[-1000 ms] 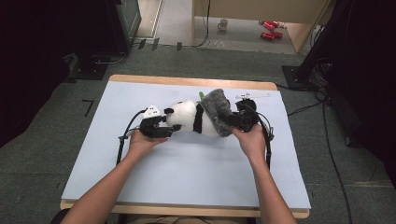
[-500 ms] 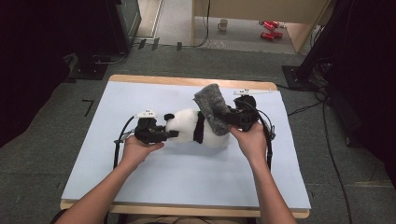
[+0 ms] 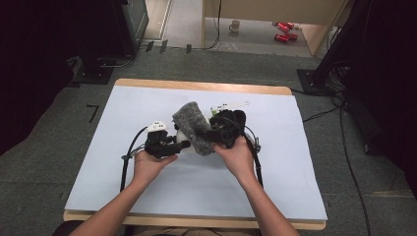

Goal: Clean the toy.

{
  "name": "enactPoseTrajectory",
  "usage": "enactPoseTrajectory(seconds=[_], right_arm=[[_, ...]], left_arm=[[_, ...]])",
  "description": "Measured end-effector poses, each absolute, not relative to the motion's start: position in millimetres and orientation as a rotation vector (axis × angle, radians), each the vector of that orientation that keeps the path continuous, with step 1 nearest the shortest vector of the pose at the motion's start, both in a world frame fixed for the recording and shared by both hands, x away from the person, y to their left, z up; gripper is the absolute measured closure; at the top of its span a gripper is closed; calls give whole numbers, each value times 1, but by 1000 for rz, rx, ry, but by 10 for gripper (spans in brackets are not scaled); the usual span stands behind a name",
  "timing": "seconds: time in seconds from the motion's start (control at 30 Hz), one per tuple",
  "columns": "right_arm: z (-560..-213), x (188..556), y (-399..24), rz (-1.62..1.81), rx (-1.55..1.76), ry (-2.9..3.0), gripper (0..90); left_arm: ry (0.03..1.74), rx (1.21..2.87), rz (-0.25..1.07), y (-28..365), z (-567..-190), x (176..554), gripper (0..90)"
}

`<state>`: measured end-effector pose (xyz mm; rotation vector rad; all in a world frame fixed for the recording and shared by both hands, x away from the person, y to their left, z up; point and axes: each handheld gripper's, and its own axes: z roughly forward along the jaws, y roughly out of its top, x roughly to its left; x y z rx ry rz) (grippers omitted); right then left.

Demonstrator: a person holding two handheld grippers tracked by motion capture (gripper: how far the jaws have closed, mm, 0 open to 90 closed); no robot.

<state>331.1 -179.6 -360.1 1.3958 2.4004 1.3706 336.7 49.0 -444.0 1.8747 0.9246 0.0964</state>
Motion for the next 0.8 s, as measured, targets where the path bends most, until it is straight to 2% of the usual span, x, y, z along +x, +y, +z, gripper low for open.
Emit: enactPoseTrajectory(seconds=[0.23, 0.43, 0.8], right_arm=[[-375, 334, -178, 1271, 1366, 2399, 763], [-377, 338, -190, 1166, 1387, 2376, 766], [-372, 337, -223, 1204, 1484, 2331, 778]], left_arm=[[890, 1957, 154, 45, -447, 335, 577], [892, 1955, 116, 51, -451, 342, 577], [871, 1952, 99, 52, -451, 345, 576]])
